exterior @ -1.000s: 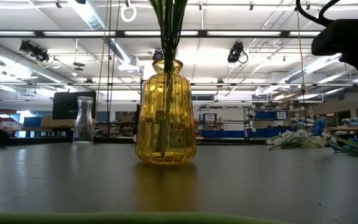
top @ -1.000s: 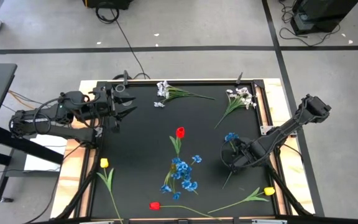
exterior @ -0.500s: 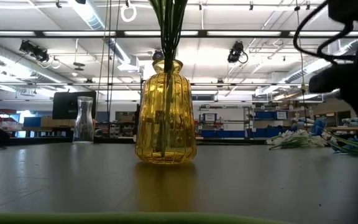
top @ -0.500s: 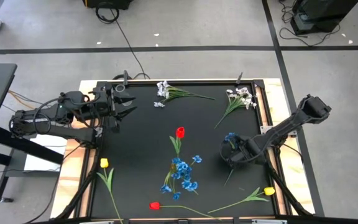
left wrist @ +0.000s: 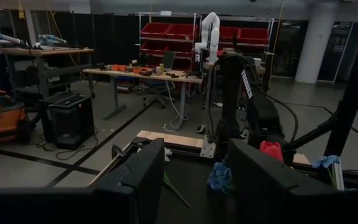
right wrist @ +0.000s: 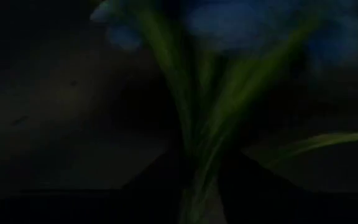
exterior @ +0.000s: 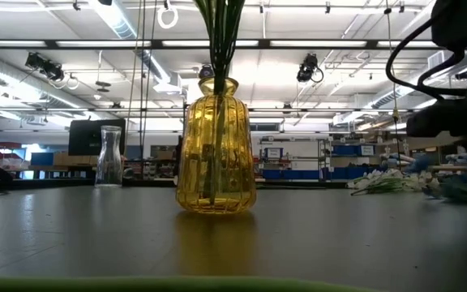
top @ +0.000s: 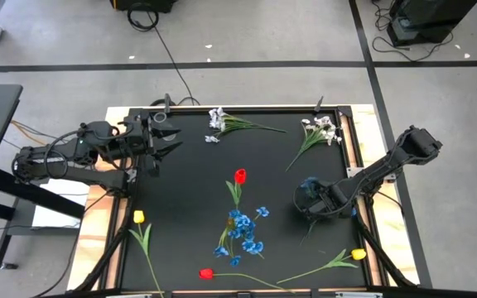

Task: Sort flowers into vase by color
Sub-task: Put the blue flowers into the yellow vase

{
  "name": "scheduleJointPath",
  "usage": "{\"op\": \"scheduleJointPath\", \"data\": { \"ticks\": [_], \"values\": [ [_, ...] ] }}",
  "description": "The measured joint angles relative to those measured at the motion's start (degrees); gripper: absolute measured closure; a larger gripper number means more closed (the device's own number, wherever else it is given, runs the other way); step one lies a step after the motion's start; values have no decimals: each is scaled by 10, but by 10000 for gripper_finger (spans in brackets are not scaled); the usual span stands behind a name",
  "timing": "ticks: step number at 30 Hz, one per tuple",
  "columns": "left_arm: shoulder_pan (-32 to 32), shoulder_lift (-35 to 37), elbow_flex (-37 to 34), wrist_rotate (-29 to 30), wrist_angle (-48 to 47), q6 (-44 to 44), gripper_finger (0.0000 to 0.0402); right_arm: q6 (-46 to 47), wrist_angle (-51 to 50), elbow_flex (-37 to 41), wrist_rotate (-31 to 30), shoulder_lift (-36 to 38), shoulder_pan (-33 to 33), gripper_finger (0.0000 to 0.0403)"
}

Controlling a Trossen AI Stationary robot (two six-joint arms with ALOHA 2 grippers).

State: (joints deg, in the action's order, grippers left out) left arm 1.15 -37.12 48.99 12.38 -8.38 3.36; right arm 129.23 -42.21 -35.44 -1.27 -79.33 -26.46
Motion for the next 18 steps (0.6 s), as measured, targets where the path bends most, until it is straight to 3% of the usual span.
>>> {"op": "scheduleJointPath", "data": {
  "ticks": [5, 14, 18],
  "values": [
    [0, 0, 0, 0, 0, 0, 218, -4, -3, -12, -42, -2, 0, 384],
    [0, 0, 0, 0, 0, 0, 218, -39, -29, -102, -212, -2, 18, 365],
    [0, 0, 0, 0, 0, 0, 218, -99, -56, -156, -288, -2, 46, 375]
  ]
}}
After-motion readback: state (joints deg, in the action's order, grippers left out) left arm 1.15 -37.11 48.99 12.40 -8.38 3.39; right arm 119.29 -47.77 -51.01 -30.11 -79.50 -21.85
